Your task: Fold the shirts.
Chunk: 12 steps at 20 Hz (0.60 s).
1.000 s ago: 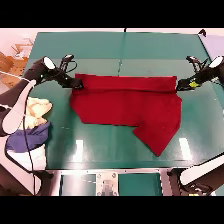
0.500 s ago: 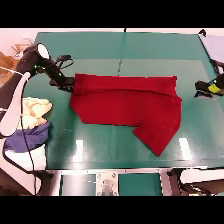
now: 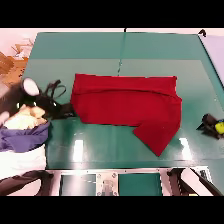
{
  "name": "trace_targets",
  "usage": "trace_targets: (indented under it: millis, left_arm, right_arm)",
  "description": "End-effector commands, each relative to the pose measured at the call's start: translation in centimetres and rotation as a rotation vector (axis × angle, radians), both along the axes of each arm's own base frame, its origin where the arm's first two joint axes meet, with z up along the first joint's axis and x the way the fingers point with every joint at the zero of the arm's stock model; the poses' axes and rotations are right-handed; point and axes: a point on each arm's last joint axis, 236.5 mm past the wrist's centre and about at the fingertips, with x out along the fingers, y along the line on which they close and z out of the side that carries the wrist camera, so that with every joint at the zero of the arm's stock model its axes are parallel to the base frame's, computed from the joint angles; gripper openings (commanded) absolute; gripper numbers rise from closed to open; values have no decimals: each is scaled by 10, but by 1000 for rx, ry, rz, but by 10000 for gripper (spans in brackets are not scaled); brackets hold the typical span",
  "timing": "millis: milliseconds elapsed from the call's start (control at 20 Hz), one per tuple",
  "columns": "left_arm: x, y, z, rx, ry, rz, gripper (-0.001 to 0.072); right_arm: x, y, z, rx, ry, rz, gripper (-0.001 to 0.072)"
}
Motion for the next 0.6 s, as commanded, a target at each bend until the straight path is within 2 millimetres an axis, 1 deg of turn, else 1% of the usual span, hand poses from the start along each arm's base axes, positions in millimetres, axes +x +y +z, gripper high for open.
trace_targets:
  millis: [0, 100, 200, 300, 350, 450, 550]
  left_arm:
    - [-15, -23, -27, -141, -35, 204, 632]
    - [-16, -37, -34, -162, -63, 223, 632]
    - [-4, -49, -36, -149, -150, 228, 631]
    - [12, -57, -34, -143, -224, 271, 631]
    - [17, -60, -36, -137, -249, 283, 630]
    - [22, -64, -48, -134, -240, 319, 629]
    - [27, -60, -59, -119, -235, 357, 325]
  right_arm:
    - [-15, 45, -33, 146, -45, -124, 301]
    - [-6, 71, -47, 249, -98, -166, 301]
    - [-2, 86, -58, 298, -137, -190, 302]
    - [-6, 95, -68, 318, -140, -191, 302]
    - [-7, 99, -71, 328, -146, -187, 302]
    - [-5, 106, -75, 351, -170, -191, 303]
    - [0, 110, -75, 369, -199, -193, 303]
